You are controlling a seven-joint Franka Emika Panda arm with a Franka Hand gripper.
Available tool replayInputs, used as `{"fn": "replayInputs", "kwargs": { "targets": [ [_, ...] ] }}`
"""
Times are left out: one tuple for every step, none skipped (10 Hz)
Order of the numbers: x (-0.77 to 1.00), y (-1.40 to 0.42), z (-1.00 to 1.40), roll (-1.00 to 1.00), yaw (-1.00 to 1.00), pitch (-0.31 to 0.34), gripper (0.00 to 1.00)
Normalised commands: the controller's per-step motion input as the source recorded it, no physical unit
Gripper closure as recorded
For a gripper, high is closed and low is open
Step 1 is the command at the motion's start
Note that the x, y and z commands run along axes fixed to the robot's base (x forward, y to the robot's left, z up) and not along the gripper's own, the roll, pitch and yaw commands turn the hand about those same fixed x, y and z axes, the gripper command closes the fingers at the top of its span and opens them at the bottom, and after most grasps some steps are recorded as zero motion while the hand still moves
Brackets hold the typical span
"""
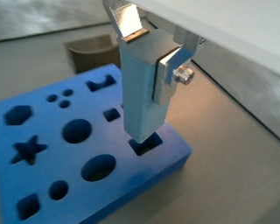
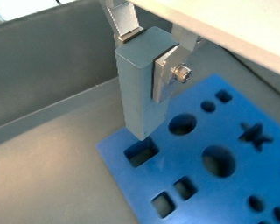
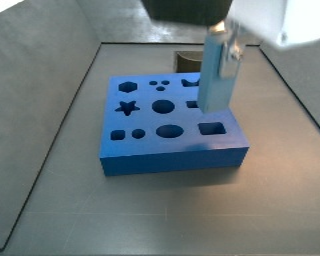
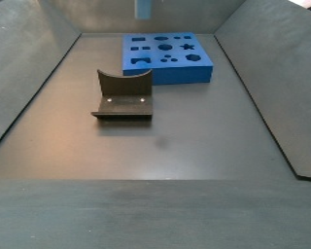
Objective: Insert the rectangle object.
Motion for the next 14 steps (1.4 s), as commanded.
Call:
{"fn": "replayInputs", "kwargs": {
  "targets": [
    [0.19, 0.09, -0.39, -0.04, -0.37, 0.090, 1.00],
    [0.12, 0.14, -0.41, 0.00, -0.34, 0.070, 1.00],
    [0.04, 0.15, -0.37, -0.02, -0.36, 0.036, 1.00],
    [0.00, 0.13, -0.26, -0.03, -0.27, 0.027, 1.00],
    [0.04, 0.09, -0.21, 0.00, -0.23, 0.041, 1.00],
    [0.09, 0.00, -0.23, -0.03, -0.25, 0.017, 1.00],
    [0.15, 0.00, -0.27, -0.10, -0.23, 0.024, 1.00],
    [0.19, -0.02, -0.26, -0.07, -0.23, 0.030, 1.00],
    [0.20, 0.00, -0.26, -0.05, -0.22, 0.037, 1.00],
    [0.17, 0.00, -0.29, -0.03, -0.18, 0.036, 1.00],
    [0.10, -0.05, -0.31, -0.02, -0.08, 0.019, 1.00],
    [0.03, -0.13, -0.31, -0.01, -0.03, 0.000, 1.00],
    [0.00, -0.13, -0.35, 0.00, -0.01, 0.000, 1.00],
    [-0.07, -0.05, -0.38, 0.00, 0.00, 0.000, 1.00]
  ]
}}
